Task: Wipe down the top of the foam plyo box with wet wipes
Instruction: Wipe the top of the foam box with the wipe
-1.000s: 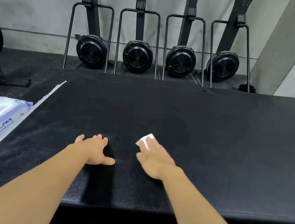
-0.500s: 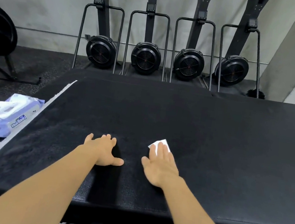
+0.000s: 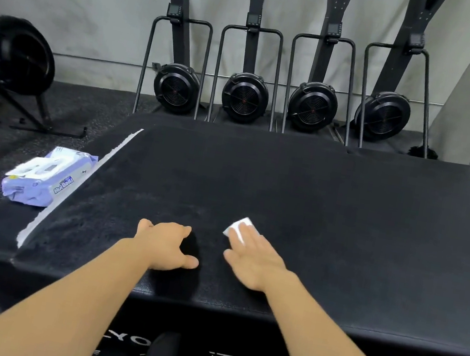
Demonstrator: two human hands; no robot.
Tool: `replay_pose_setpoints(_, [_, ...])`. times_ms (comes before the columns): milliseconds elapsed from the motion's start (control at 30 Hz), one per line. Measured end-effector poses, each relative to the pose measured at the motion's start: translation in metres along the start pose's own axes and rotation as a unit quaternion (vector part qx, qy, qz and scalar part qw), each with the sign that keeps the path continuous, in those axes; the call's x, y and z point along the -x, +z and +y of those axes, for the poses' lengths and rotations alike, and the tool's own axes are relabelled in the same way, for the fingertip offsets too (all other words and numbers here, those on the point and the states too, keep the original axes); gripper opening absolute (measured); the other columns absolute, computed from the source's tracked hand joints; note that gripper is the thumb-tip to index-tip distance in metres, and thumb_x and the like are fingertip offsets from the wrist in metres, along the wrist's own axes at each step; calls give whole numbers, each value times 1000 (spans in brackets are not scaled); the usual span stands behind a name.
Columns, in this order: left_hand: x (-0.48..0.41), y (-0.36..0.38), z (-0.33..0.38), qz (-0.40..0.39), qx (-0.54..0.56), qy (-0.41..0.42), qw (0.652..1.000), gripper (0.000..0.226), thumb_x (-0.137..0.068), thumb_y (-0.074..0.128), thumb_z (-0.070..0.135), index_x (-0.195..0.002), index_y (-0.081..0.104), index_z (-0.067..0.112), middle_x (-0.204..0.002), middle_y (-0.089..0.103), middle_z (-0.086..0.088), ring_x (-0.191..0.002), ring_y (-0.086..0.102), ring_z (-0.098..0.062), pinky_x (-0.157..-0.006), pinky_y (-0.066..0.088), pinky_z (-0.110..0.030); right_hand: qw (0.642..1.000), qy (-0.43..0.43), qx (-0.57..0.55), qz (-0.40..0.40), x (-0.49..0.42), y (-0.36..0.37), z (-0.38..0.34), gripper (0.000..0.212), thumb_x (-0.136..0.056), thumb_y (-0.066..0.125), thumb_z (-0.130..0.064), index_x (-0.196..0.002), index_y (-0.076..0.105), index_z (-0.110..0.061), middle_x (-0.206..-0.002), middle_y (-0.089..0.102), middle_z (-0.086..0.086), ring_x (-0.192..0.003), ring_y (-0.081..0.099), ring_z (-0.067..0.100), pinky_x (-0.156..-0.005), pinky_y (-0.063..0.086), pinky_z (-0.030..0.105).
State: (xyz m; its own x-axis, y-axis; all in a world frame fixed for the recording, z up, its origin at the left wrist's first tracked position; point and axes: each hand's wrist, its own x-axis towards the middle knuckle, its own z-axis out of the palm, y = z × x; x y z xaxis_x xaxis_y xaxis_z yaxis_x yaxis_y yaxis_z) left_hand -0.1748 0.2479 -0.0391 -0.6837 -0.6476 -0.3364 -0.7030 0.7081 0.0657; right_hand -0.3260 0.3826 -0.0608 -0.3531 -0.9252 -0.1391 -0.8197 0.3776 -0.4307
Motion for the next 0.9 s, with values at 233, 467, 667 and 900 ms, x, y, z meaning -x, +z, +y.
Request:
replay_pose_setpoints(233, [-2, 4, 3, -29, -27, -8, 999, 93, -80, 59, 68, -153, 21, 25, -160, 18, 9, -143, 28, -14, -111, 15, -34, 991, 135, -17, 12, 6, -36, 78, 43, -99, 32, -34, -143, 35, -31, -142, 27, -10, -127, 36, 25, -110, 31, 41])
replay_pose_setpoints(467, [-9, 2, 1, -37, 2, -19, 999, 96, -73, 66, 69, -150, 30, 26, -153, 34, 10, -139, 31, -20, -107, 21, -32, 992, 127, -8, 2, -4, -3, 22, 58, -99, 31, -42, -153, 25, -21, -157, 15, 4, -146, 14, 23, -120, 17, 39])
replay_pose_setpoints(667, [-5, 0, 4, -15, -54, -15, 998, 82, -79, 61, 62, -149, 34, 28, -147, 42, 10, -133, 41, -15, -98, 23, -30, 998, 24, 19, -60, -7, 42, -53, 61, -106, 21, -38, -159, 4, -14, -166, -10, 6, -151, -14, 20, -123, -3, 37])
replay_pose_setpoints(900, [-3, -3, 6, -39, -13, -36, 998, 96, -73, 65, 69, -151, 28, 26, -153, 34, 9, -139, 33, -22, -106, 24, -33, 999, 11, -49, 4, 15, 14, -5, 40, -99, 31, -32, -138, 39, -33, -141, 27, -14, -130, 33, 17, -105, 26, 30])
